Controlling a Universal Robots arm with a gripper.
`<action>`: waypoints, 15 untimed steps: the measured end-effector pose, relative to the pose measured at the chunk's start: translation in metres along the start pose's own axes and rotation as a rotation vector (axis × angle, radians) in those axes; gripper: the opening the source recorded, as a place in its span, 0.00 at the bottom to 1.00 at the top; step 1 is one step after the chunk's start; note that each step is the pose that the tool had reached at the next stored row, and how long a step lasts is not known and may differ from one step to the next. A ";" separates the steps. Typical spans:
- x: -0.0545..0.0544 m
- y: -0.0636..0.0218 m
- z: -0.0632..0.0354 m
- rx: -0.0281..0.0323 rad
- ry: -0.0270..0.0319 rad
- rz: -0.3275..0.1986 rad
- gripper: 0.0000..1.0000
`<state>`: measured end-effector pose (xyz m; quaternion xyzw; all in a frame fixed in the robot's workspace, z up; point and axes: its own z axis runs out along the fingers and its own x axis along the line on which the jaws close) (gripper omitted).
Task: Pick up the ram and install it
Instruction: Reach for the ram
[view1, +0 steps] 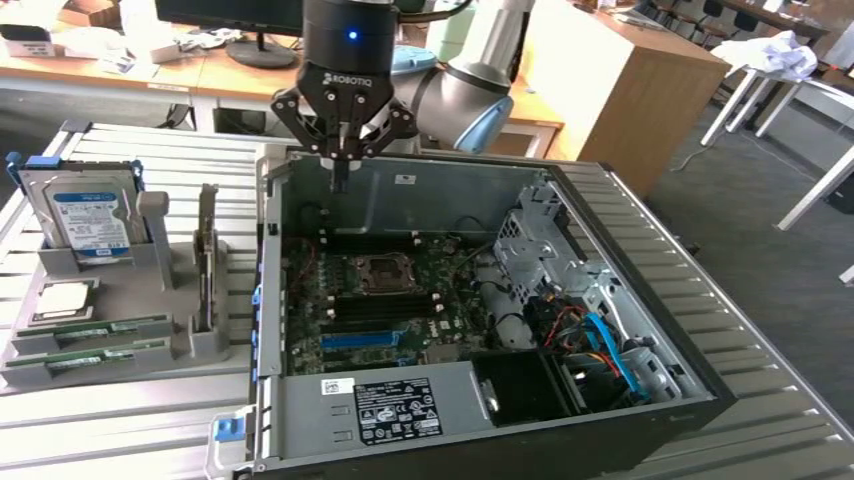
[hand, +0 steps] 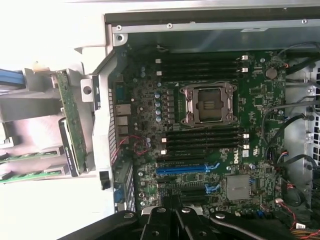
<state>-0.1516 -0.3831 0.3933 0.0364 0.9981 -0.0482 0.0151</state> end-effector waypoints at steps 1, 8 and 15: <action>0.001 0.0000 0.0000 0.0000 0.0000 0.000 0.10; 0.007 -0.0005 -0.0002 -0.0001 0.0000 0.000 0.10; 0.011 -0.0008 -0.0003 0.0000 0.0000 0.000 0.10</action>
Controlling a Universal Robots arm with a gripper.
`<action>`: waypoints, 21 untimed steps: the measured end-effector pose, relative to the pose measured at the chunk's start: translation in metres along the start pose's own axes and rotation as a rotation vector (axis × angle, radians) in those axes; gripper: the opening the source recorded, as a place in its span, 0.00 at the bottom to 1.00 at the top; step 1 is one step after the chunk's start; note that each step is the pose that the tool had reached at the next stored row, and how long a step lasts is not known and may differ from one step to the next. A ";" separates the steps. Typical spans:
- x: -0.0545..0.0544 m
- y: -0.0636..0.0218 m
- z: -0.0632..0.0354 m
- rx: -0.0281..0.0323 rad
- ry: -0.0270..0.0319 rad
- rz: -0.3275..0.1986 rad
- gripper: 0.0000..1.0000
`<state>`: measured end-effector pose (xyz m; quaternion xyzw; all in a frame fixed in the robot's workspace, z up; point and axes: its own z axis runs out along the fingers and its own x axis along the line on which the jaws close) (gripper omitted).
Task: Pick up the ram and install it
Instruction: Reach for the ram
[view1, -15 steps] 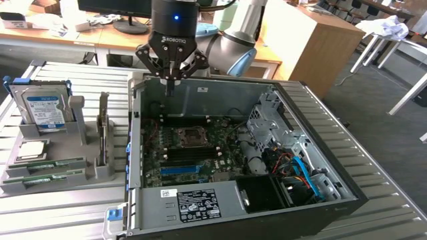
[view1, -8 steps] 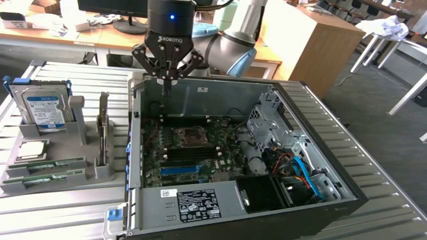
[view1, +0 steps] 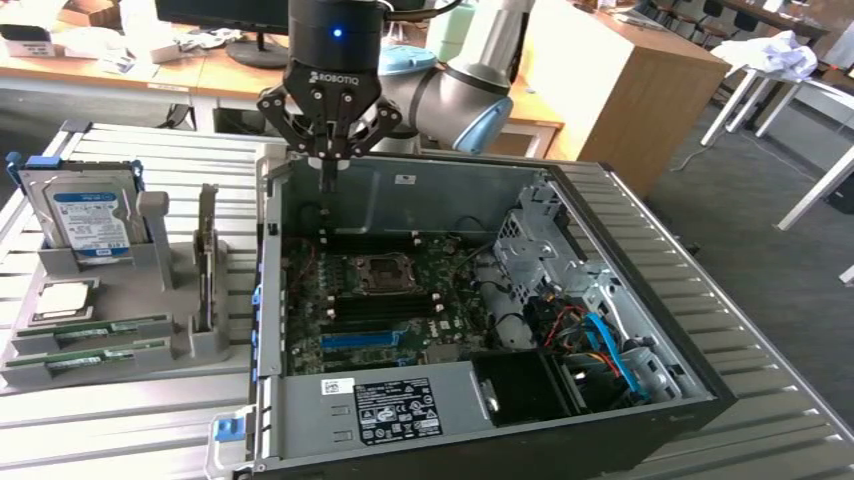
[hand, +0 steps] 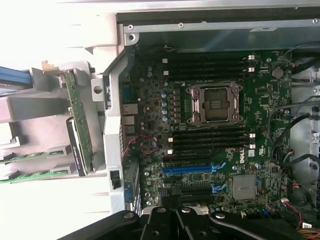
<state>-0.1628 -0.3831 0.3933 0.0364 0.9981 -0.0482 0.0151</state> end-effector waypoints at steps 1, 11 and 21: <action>0.001 0.0000 0.0000 0.0000 0.0000 0.000 0.10; 0.006 -0.0005 -0.0002 0.0004 0.0000 0.000 0.10; 0.011 -0.0008 -0.0003 0.0005 0.0000 0.000 0.10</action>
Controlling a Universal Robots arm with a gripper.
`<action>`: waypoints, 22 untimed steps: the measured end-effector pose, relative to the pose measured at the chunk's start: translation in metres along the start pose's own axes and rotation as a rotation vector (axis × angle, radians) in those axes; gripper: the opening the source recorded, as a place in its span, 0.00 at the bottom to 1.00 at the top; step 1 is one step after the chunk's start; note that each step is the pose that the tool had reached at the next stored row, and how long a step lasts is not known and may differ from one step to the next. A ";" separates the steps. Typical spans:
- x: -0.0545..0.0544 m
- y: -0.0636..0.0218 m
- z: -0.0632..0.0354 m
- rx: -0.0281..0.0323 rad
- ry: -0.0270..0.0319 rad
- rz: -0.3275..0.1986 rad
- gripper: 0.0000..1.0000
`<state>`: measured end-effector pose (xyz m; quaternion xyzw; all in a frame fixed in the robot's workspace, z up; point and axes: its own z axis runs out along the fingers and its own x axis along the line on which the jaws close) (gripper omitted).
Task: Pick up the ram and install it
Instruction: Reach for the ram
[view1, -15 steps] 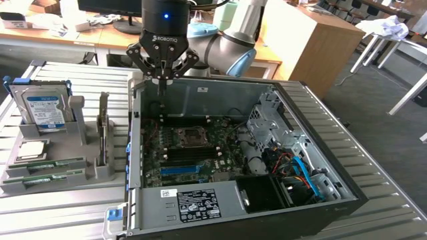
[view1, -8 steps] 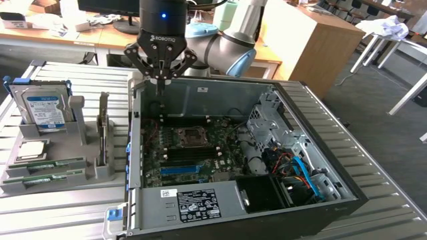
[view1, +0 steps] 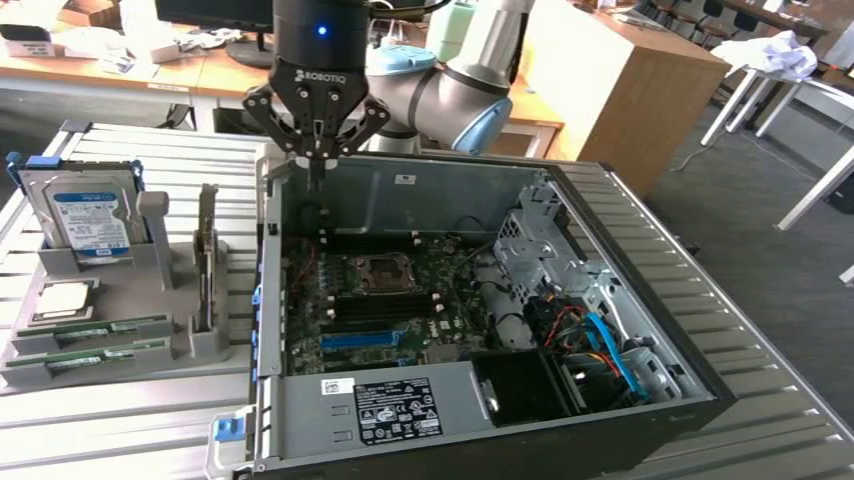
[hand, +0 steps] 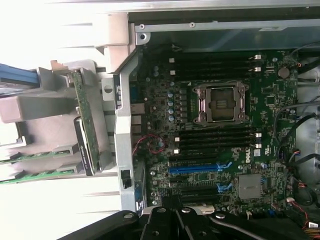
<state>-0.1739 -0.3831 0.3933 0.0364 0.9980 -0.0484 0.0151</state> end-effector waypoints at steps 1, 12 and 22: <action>0.000 0.0000 0.0000 0.0001 0.0000 0.000 0.10; 0.005 -0.0004 -0.0001 0.0007 -0.0001 0.000 0.10; 0.007 -0.0005 -0.0002 0.0019 -0.0002 0.000 0.10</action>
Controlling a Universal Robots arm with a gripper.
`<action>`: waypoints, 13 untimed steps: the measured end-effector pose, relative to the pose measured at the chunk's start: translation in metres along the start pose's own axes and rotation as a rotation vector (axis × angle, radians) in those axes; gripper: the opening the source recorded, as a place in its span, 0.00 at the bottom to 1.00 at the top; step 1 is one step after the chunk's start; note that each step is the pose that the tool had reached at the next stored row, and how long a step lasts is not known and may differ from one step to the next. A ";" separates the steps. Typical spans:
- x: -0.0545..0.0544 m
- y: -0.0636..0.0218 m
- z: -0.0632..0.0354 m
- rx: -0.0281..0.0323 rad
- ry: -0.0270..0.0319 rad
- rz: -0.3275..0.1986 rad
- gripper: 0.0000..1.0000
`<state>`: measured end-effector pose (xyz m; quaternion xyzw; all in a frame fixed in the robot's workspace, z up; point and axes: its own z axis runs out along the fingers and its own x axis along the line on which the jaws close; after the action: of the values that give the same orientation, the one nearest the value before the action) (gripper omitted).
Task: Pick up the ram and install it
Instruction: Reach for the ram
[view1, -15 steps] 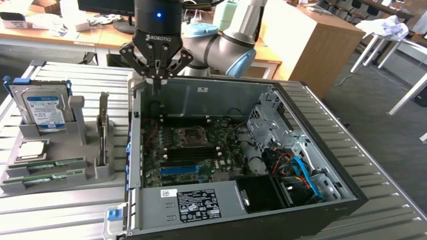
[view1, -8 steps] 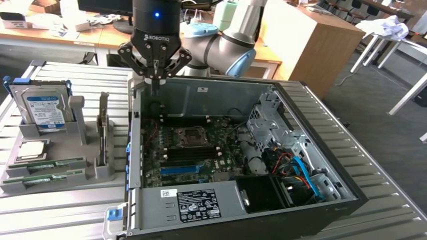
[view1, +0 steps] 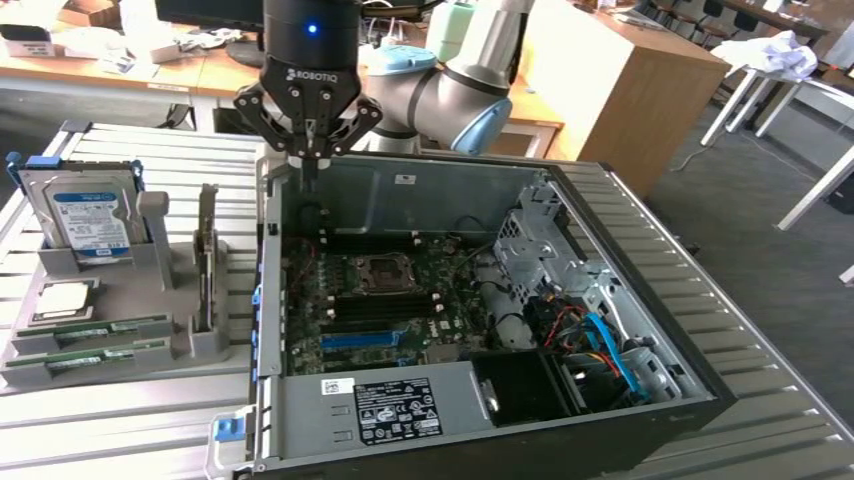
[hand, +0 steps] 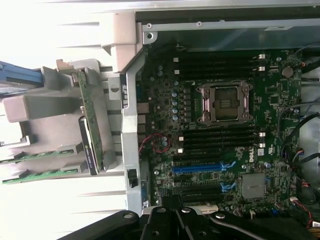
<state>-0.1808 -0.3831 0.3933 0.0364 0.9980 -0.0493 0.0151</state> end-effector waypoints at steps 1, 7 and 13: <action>0.000 0.0000 0.0000 0.0001 0.0000 0.000 0.10; 0.004 -0.0002 0.0000 0.0001 -0.0001 0.000 0.10; 0.007 -0.0005 -0.0002 0.0003 0.0000 0.000 0.10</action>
<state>-0.1879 -0.3831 0.3933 0.0364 0.9980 -0.0495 0.0151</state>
